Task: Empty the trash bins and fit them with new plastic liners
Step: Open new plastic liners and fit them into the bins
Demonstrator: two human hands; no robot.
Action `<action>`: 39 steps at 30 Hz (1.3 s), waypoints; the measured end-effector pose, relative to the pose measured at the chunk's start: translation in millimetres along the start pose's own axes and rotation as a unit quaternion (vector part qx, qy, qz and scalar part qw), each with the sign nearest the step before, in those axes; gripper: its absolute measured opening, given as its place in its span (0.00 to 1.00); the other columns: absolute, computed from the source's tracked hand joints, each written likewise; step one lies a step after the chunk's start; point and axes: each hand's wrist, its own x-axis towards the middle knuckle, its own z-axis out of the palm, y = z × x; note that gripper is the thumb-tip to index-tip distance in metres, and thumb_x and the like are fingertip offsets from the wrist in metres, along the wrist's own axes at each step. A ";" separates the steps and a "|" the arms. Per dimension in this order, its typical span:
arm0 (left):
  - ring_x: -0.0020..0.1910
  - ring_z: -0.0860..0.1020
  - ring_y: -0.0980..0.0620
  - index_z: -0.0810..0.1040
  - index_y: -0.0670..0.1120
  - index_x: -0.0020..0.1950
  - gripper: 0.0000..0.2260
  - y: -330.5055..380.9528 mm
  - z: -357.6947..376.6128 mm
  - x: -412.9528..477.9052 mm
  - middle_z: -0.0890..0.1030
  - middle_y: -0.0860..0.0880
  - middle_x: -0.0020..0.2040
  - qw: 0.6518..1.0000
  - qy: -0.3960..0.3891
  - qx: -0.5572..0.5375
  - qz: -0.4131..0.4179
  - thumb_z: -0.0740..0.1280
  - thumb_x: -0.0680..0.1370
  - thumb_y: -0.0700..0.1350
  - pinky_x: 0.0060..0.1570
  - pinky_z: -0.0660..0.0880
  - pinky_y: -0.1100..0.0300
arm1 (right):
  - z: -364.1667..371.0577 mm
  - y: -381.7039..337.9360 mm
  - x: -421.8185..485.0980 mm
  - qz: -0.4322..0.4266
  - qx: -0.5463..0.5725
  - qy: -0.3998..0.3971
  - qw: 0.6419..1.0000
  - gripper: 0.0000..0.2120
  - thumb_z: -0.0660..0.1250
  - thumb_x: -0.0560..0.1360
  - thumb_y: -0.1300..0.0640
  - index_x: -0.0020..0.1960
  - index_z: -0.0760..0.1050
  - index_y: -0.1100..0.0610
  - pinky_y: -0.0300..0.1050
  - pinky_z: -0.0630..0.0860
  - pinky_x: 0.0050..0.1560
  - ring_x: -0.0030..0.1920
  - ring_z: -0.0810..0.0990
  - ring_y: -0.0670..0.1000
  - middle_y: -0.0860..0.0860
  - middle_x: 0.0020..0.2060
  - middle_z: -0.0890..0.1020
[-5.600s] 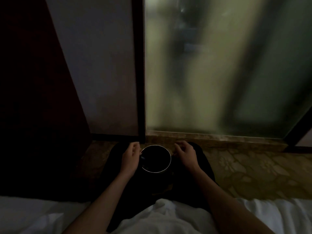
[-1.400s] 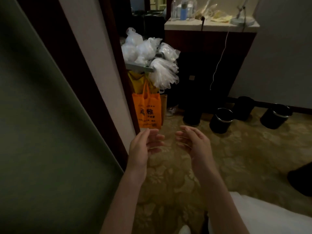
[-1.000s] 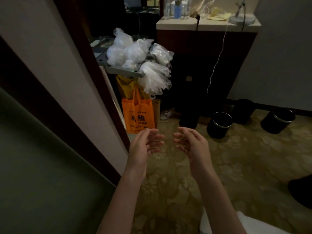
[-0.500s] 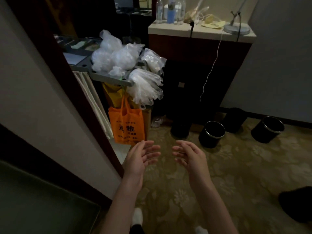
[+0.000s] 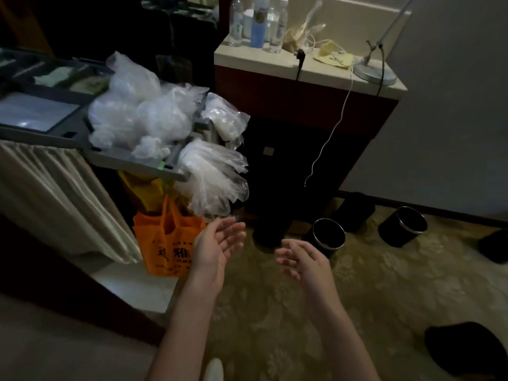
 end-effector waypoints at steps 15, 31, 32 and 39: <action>0.35 0.83 0.53 0.77 0.41 0.52 0.10 45.7 21.2 150.9 0.86 0.47 0.39 0.999 0.026 0.002 -0.045 0.58 0.82 0.44 0.37 0.78 0.61 | 74.2 -23.6 138.4 0.048 -0.002 -0.024 0.999 0.09 0.63 0.81 0.58 0.53 0.80 0.61 0.38 0.77 0.36 0.38 0.83 0.49 0.55 0.41 0.86; 0.53 0.83 0.48 0.77 0.42 0.60 0.12 59.2 72.3 330.8 0.84 0.43 0.55 0.973 0.217 -0.054 -0.057 0.60 0.82 0.47 0.47 0.78 0.54 | 172.2 -42.5 423.4 -0.143 -0.470 -0.210 0.845 0.21 0.69 0.76 0.47 0.67 0.71 0.50 0.47 0.74 0.61 0.64 0.73 0.49 0.47 0.62 0.76; 0.52 0.84 0.49 0.77 0.42 0.59 0.13 58.1 72.6 336.0 0.84 0.44 0.54 0.969 0.231 -0.062 -0.056 0.61 0.81 0.48 0.47 0.78 0.55 | 179.5 -40.9 432.2 -0.168 -0.500 -0.222 0.820 0.26 0.70 0.75 0.47 0.70 0.68 0.51 0.47 0.72 0.64 0.68 0.69 0.49 0.48 0.66 0.73; 0.54 0.83 0.50 0.77 0.44 0.61 0.13 51.9 63.8 352.2 0.85 0.46 0.55 0.953 0.286 -0.086 -0.056 0.59 0.82 0.49 0.50 0.77 0.54 | 228.7 -24.3 475.8 -0.279 -0.581 -0.279 0.712 0.37 0.71 0.72 0.50 0.76 0.59 0.53 0.48 0.61 0.72 0.73 0.62 0.55 0.53 0.73 0.66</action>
